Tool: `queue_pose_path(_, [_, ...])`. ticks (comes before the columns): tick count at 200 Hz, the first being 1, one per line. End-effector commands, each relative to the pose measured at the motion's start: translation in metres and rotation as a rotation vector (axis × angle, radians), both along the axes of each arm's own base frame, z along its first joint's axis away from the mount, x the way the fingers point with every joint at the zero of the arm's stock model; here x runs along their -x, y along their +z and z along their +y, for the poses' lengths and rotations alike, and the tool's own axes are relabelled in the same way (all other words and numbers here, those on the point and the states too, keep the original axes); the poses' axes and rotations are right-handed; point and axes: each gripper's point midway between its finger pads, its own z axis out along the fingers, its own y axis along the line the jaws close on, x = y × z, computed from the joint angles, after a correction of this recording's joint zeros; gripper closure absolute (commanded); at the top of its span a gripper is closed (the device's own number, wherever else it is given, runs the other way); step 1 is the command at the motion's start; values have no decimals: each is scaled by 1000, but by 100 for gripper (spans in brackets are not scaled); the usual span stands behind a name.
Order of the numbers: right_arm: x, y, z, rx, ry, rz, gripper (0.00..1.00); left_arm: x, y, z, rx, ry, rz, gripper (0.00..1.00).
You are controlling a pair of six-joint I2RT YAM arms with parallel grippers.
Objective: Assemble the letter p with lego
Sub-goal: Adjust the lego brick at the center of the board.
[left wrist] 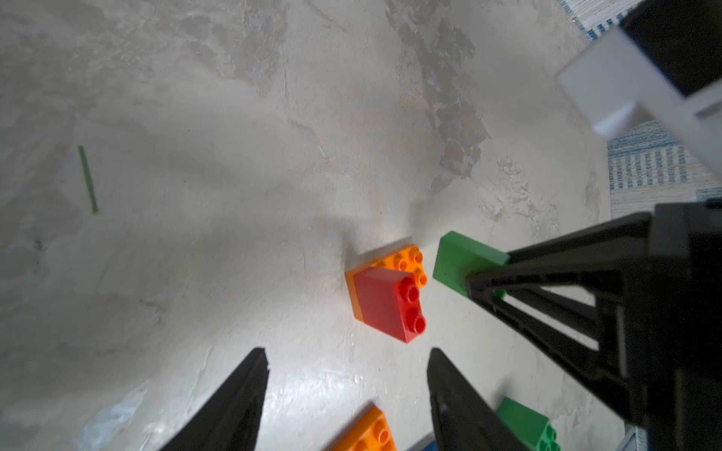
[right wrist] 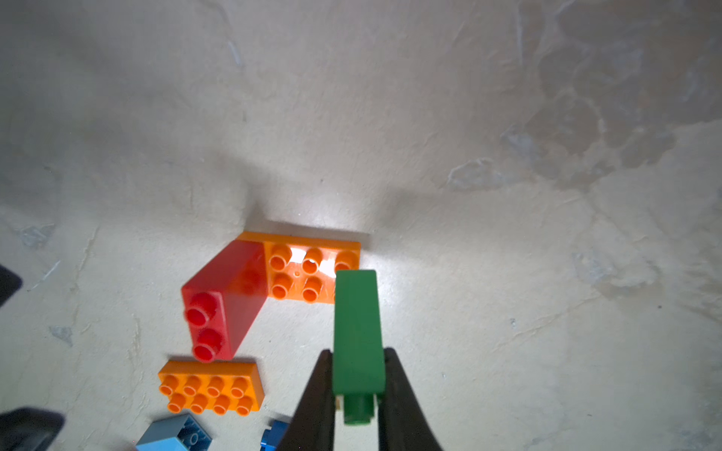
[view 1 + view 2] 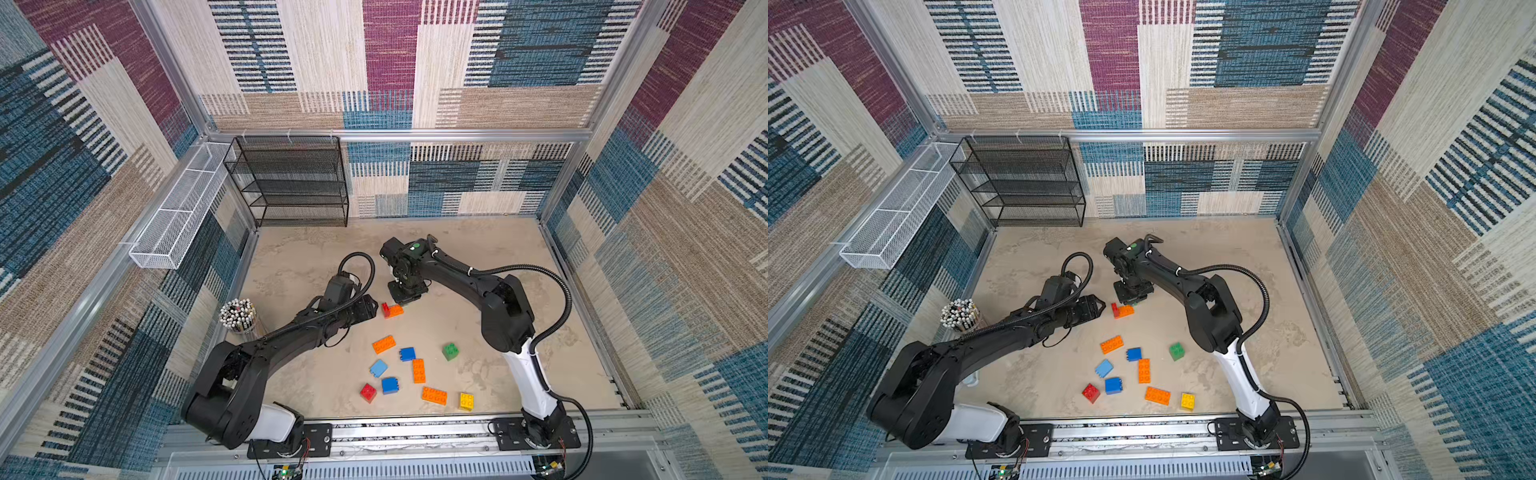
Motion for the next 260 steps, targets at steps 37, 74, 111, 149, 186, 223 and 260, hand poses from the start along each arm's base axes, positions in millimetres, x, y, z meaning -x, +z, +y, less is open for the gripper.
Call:
queue_pose_path(37, [5, 15, -12, 11, 6, -22, 100, -47, 0, -37, 117, -77, 26, 34])
queue_pose_path(74, [8, 25, -23, -4, -8, -55, 100, -54, -15, -58, 146, -155, 100, 43])
queue_pose_path(111, [8, 38, -38, -20, -34, -86, 100, -40, -31, -72, 129, -220, 172, 46])
queue_pose_path(149, [11, 41, -45, -23, -33, -91, 100, -28, -46, -87, 116, -290, 231, 52])
queue_pose_path(186, [13, 42, -53, -17, -32, -98, 100, -17, -48, -96, 106, -334, 248, 56])
queue_pose_path(223, [14, 36, -64, 3, -33, -101, 100, -9, -50, -108, 99, -393, 240, 60])
queue_pose_path(260, [20, 36, -71, 1, -18, -103, 100, -2, -47, -119, 101, -438, 234, 63])
